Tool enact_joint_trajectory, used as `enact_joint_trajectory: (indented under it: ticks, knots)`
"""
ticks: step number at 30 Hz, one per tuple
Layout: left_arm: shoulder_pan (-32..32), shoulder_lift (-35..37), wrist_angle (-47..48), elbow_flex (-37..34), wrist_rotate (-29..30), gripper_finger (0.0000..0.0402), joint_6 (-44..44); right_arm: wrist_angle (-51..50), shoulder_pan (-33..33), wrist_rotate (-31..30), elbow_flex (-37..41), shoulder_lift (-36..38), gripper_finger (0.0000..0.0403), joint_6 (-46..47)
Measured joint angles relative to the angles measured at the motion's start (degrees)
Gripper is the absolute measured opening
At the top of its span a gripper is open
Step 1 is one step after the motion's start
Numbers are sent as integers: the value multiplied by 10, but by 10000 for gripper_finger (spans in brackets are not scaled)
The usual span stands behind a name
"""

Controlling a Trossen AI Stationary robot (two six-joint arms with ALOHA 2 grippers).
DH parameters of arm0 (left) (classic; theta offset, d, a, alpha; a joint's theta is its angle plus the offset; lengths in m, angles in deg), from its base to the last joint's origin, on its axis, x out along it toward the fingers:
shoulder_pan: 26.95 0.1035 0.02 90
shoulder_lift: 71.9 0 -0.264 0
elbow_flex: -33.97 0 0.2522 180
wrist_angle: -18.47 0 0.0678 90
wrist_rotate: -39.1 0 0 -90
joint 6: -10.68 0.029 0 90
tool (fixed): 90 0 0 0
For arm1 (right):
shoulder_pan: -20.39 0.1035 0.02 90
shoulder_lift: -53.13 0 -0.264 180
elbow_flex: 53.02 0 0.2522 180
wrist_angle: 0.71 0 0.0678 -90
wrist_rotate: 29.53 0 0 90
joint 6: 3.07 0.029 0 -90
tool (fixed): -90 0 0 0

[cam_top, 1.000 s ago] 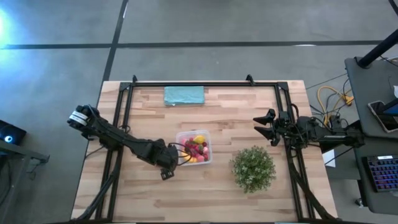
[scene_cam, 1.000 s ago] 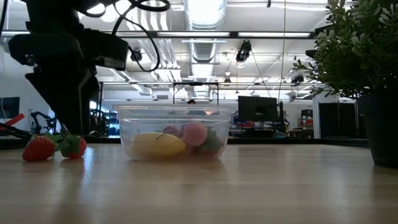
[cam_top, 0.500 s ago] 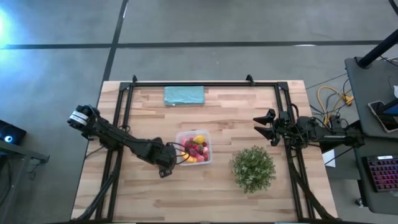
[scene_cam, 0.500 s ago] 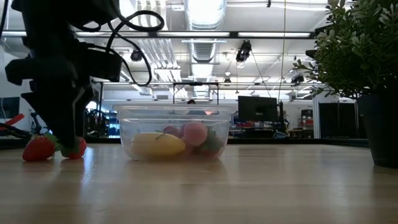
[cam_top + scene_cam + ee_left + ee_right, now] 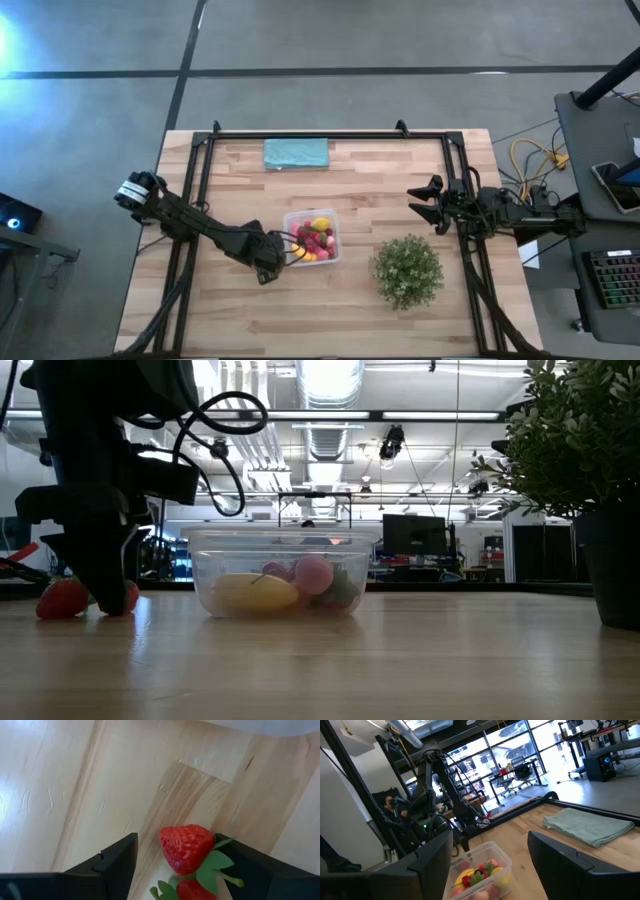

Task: Pick and placing Produce into tupperware
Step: Put the red strawberry into the transparent bin

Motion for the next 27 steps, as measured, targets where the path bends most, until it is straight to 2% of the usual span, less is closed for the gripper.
enact_joint_trajectory:
  ticks: [3, 10, 14, 19, 24, 27]
  knots:
    - [0, 0, 0, 0, -1, 228, 0, 0, 0, 0, 0, 0, 249, 0]
    - [0, 1, -2, 1, -3, 149, 0, 0, 0, 0, 0, 0, 253, 0]
    - [0, 6, 1, 12, -6, 122, 0, 0, 0, 0, 0, 0, 253, 0]
    - [2, 21, 41, 63, 2, 127, 0, 0, 0, 0, 0, 0, 251, 0]
    - [3, 25, 129, 147, 81, 134, 28, 0, 0, 0, 0, 0, 253, 0]
    - [8, 25, 112, 182, 121, 135, 94, 0, 0, 0, 0, 0, 251, 0]
